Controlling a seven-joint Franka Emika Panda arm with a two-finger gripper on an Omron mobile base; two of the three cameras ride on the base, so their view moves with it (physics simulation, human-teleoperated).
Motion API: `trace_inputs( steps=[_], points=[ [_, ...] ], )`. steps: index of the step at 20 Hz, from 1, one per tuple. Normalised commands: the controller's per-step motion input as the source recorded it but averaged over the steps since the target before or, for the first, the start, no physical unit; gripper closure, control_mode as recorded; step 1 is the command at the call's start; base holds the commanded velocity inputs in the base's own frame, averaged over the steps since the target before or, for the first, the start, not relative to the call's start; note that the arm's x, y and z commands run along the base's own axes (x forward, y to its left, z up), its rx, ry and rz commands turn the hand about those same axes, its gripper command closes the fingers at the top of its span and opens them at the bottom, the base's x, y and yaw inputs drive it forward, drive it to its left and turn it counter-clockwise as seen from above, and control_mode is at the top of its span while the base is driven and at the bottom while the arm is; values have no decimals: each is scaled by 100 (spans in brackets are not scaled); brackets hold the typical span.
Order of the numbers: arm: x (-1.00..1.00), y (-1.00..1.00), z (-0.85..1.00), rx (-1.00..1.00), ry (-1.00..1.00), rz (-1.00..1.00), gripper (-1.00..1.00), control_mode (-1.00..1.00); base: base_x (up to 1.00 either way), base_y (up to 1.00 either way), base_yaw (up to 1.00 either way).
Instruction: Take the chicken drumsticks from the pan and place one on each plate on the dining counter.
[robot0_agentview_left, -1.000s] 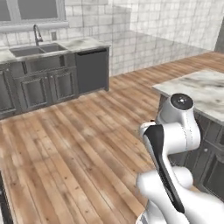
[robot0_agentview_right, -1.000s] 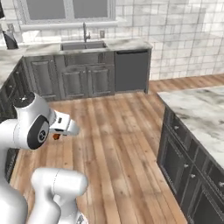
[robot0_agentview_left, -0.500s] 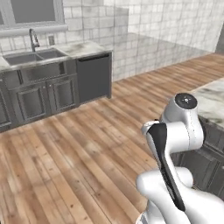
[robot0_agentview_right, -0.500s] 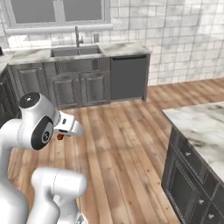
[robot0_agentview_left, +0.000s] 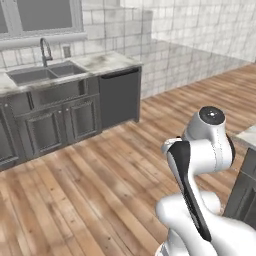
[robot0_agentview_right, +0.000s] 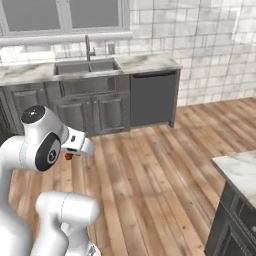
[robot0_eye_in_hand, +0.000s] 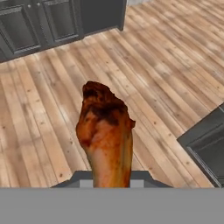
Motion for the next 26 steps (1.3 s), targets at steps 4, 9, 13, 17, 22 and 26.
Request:
trace_inputs(
  steps=[4, 9, 13, 17, 22, 26],
  points=[
    [0, 0, 0, 0, 0, 0, 100, 100, 100, 30, -8],
    [0, 0, 0, 0, 0, 0, 100, 100, 84, 17, -36],
    [0, 0, 0, 0, 0, 0, 100, 100, 65, 18, -59],
    [0, 0, 0, 0, 0, 0, 100, 100, 48, 21, -78],
    [0, 0, 0, 0, 0, 0, 100, 100, 64, 22, -63],
    [0, 0, 0, 0, 0, 0, 100, 100, 93, 32, -32]
  ],
)
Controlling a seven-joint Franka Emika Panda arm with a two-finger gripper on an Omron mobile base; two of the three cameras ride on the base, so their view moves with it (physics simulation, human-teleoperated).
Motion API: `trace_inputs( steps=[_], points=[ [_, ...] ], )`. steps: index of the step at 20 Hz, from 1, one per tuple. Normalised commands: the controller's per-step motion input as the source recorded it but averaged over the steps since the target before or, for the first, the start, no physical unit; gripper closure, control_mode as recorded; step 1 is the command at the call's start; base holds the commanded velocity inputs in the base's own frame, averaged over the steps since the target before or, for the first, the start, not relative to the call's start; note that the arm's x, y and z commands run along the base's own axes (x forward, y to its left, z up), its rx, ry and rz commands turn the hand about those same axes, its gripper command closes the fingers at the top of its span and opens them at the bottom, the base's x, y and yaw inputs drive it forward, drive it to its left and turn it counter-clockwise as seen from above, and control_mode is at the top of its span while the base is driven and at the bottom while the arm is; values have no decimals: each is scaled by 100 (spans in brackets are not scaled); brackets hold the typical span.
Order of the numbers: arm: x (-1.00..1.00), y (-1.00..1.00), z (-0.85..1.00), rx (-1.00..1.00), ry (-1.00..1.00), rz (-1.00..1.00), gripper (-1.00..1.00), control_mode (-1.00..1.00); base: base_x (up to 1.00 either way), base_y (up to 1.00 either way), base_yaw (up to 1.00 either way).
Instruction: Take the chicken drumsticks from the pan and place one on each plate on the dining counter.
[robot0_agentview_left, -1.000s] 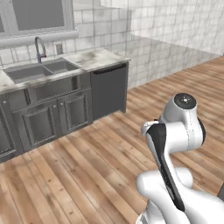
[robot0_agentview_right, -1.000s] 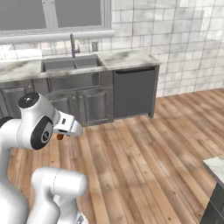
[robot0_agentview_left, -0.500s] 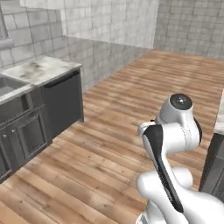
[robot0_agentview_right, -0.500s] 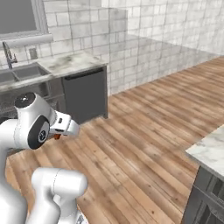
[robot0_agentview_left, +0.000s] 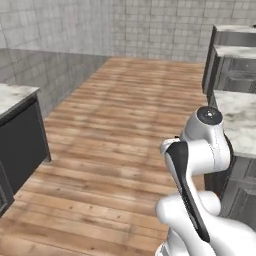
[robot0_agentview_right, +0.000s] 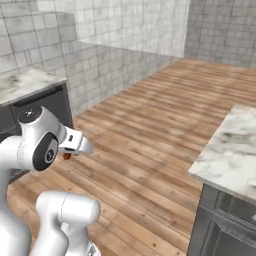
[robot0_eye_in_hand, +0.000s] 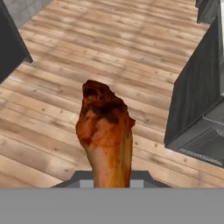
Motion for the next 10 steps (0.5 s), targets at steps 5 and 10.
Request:
trace_inputs(
  steps=[5, 10],
  points=[
    [0, 0, 0, 0, 0, 0, 100, 100, 100, 33, -19],
    [0, 0, 0, 0, 0, 0, 100, 100, 100, 38, -16]
  ],
)
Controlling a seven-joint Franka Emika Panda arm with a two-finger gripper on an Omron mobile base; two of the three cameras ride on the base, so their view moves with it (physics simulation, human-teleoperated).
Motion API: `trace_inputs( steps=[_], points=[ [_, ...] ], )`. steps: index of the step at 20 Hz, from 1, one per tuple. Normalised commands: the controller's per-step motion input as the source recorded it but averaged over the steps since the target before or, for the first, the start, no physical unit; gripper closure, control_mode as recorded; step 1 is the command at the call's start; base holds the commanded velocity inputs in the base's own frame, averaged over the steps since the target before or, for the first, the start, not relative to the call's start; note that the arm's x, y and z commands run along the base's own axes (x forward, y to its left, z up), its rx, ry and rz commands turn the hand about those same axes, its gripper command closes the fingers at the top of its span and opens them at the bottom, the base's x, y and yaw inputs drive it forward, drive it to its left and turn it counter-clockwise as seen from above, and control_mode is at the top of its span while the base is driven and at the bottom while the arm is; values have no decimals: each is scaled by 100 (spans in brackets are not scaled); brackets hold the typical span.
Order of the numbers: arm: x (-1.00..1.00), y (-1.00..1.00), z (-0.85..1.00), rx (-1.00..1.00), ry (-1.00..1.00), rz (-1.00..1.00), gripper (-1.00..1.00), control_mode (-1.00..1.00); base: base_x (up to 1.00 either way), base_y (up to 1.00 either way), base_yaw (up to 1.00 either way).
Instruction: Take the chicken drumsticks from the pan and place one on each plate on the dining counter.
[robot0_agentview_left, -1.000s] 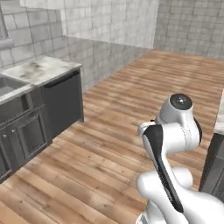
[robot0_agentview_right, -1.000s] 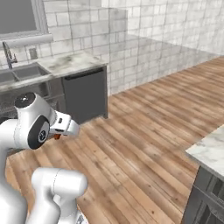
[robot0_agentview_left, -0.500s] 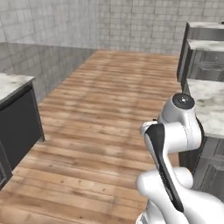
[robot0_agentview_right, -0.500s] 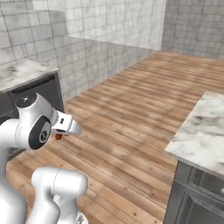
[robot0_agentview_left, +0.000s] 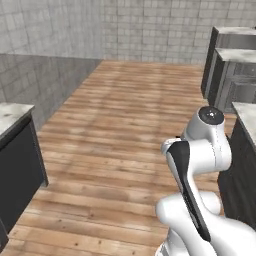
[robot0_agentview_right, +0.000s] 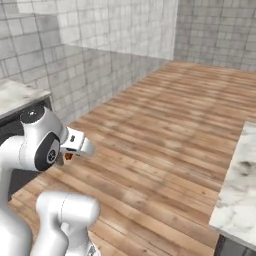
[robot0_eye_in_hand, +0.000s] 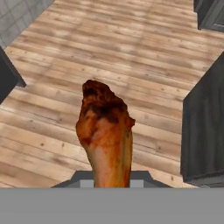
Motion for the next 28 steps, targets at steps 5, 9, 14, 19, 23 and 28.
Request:
trace_inputs(
  steps=[5, 9, 14, 19, 23, 28],
  points=[
    [0, 0, 0, 0, 0, 0, 100, 100, 100, 39, -22],
    [0, 0, 0, 0, 0, 0, 100, 100, 89, 43, -46],
    [0, 0, 0, 0, 0, 0, 100, 100, 84, 46, -52],
    [0, 0, 0, 0, 0, 0, 100, 100, 97, 52, -34],
    [0, 0, 0, 0, 0, 0, 100, 100, 100, 50, -26],
    [0, 0, 0, 0, 0, 0, 100, 100, 100, 48, -25]
  ],
)
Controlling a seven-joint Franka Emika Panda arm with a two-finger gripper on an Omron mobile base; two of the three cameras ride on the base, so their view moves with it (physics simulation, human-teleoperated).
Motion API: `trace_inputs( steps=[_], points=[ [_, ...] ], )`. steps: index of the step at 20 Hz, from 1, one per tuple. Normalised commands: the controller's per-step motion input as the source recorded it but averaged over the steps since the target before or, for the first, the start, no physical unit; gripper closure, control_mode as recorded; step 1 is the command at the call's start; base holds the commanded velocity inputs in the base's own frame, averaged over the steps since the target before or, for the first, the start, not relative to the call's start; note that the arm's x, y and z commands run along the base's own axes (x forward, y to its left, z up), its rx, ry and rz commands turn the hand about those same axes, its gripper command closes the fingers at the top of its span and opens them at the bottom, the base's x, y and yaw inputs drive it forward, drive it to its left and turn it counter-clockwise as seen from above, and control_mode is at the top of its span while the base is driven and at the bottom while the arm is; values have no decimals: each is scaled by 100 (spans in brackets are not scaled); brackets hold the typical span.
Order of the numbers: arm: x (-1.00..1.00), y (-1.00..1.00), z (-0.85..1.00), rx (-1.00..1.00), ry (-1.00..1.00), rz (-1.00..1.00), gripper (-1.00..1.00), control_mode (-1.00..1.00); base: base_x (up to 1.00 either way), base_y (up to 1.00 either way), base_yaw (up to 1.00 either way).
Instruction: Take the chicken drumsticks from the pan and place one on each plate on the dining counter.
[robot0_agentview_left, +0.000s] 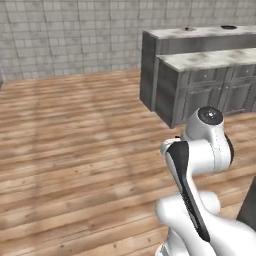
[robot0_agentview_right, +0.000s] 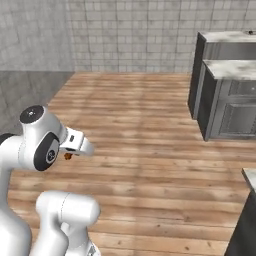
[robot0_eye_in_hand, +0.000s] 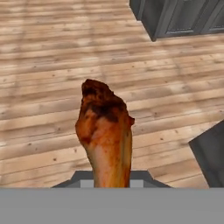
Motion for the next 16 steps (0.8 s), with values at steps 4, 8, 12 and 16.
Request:
trace_inputs(
  steps=[4, 8, 12, 16],
  points=[
    [0, 0, 0, 0, 0, 0, 100, 100, 100, 48, -24],
    [0, 0, 0, 0, 0, 0, 100, 100, 100, 47, -21],
    [0, 0, 0, 0, 0, 0, 100, 100, 100, 45, -19],
    [0, 0, 0, 0, 0, 0, 100, 100, 100, 45, -18]
  ],
)
